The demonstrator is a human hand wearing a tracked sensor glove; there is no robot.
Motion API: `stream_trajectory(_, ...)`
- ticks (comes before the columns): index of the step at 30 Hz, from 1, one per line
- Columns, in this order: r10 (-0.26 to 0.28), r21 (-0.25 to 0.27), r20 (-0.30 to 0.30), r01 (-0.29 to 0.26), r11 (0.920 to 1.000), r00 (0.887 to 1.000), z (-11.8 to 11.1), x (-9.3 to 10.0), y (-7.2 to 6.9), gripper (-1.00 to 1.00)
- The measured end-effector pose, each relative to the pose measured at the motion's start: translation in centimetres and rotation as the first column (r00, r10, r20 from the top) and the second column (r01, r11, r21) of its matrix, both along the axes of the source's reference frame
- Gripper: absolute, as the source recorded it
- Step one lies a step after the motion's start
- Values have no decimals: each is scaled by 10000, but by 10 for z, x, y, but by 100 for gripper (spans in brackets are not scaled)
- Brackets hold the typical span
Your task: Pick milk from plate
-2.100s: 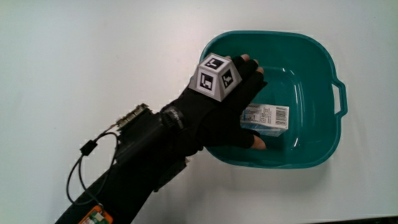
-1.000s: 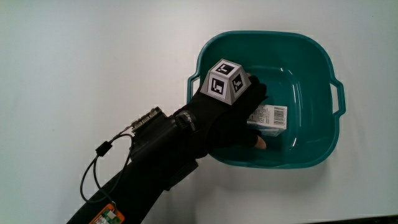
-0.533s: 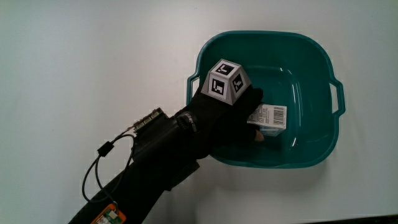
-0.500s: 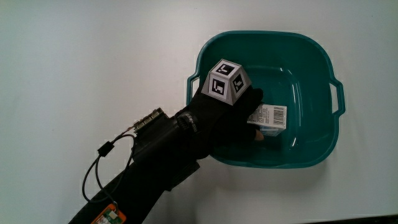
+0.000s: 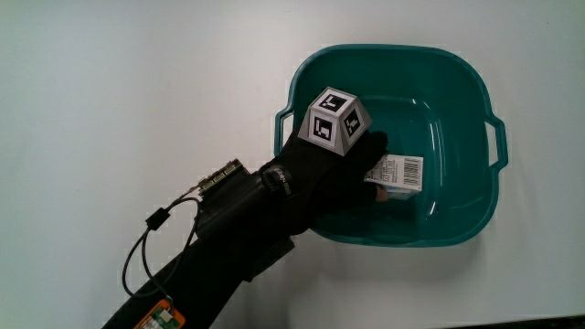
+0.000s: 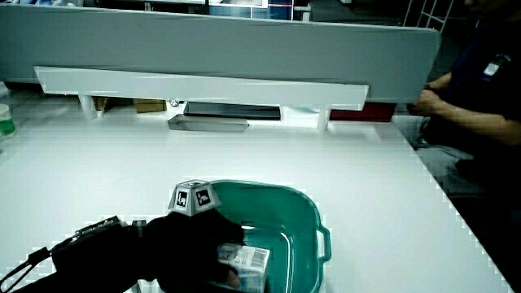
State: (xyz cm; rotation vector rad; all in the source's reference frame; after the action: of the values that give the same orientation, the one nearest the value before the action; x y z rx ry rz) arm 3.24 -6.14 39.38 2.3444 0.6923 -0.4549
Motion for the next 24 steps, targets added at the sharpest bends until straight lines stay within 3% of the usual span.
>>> stream_trajectory(12,-83,541,-538,112,9985,9985,-12,-3,-1,100)
stream_trajectory(24,-37,1270,-1087,175,9918,9941,-55,-14,-7,100)
